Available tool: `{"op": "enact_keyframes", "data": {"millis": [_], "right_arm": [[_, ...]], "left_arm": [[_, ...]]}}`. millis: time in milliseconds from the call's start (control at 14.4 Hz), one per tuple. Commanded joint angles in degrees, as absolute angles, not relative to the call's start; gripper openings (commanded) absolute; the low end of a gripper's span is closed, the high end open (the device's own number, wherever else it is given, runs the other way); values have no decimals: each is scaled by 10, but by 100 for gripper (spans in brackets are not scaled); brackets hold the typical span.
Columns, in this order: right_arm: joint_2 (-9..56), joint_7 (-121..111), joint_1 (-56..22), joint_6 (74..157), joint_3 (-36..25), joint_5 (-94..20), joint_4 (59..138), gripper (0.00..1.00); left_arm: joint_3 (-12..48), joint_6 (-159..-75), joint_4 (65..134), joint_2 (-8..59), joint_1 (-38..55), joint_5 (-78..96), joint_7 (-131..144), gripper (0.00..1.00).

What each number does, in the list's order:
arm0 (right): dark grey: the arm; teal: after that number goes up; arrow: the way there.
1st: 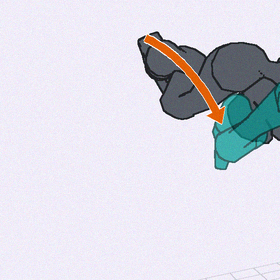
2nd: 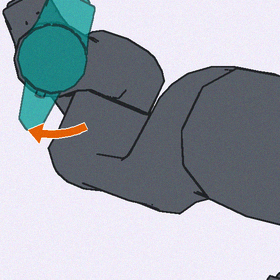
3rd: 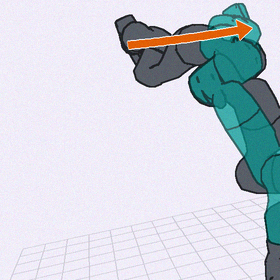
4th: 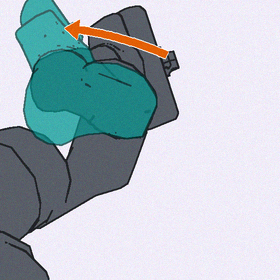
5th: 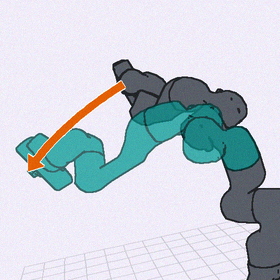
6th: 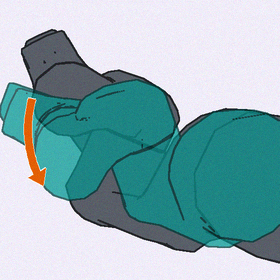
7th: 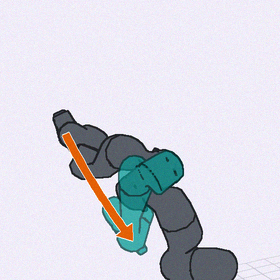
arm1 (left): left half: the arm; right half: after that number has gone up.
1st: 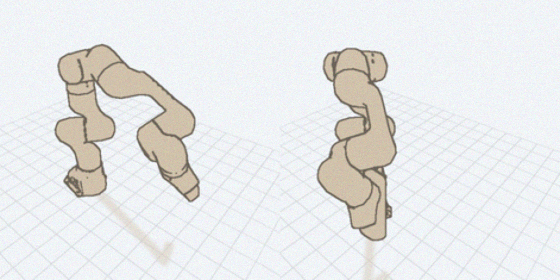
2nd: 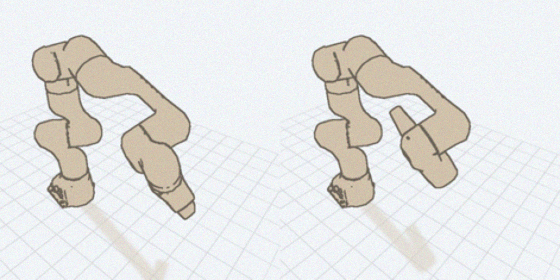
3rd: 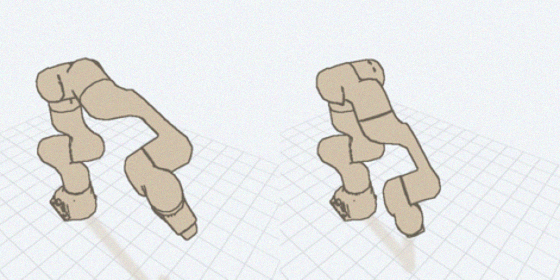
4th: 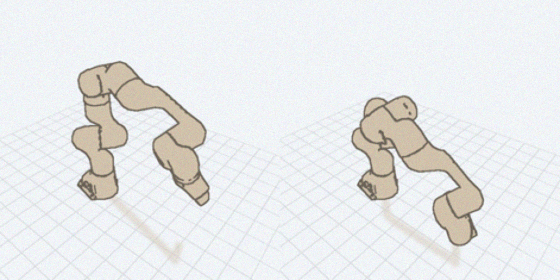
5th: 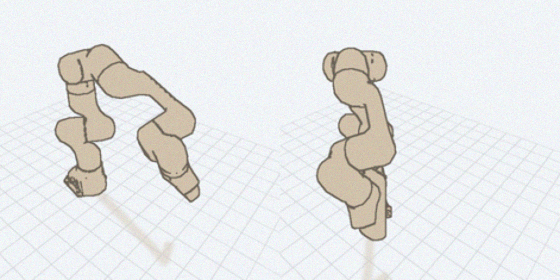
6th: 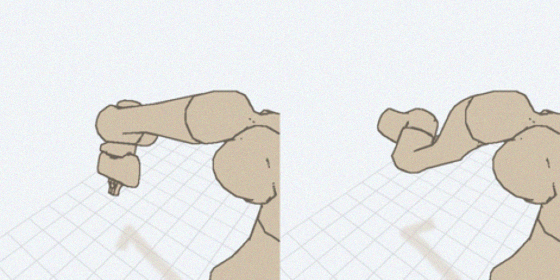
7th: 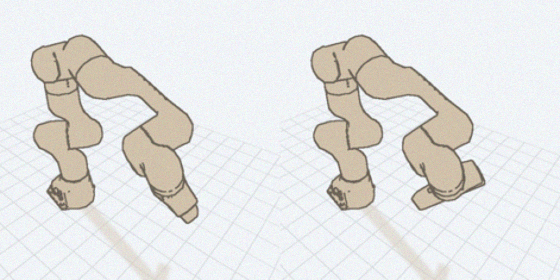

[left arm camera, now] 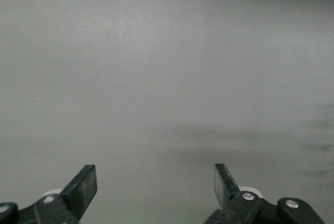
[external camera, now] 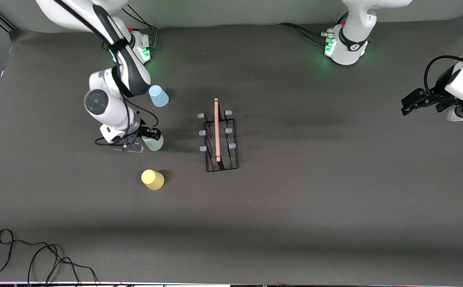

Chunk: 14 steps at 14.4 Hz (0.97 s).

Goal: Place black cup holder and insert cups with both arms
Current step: 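Carry the green cup with the right gripper over a rack peg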

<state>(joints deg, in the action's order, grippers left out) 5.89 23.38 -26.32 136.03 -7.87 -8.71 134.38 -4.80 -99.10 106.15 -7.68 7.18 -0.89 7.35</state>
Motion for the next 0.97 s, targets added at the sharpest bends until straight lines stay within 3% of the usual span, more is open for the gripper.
{"op": "enact_keyframes", "data": {"millis": [0,347,903], "right_arm": [[-10,303,-274,1304,-79,-95,1340,0],[-2,478,-374,1256,-78,-95,1253,0],[46,612,-475,1262,-78,-95,1199,0]], "left_arm": [[-49,-998,1063,-80,71,-4,69,100],[-49,-1000,1063,-80,70,-4,69,100],[-49,-1002,1064,-76,71,-4,71,100]]}}
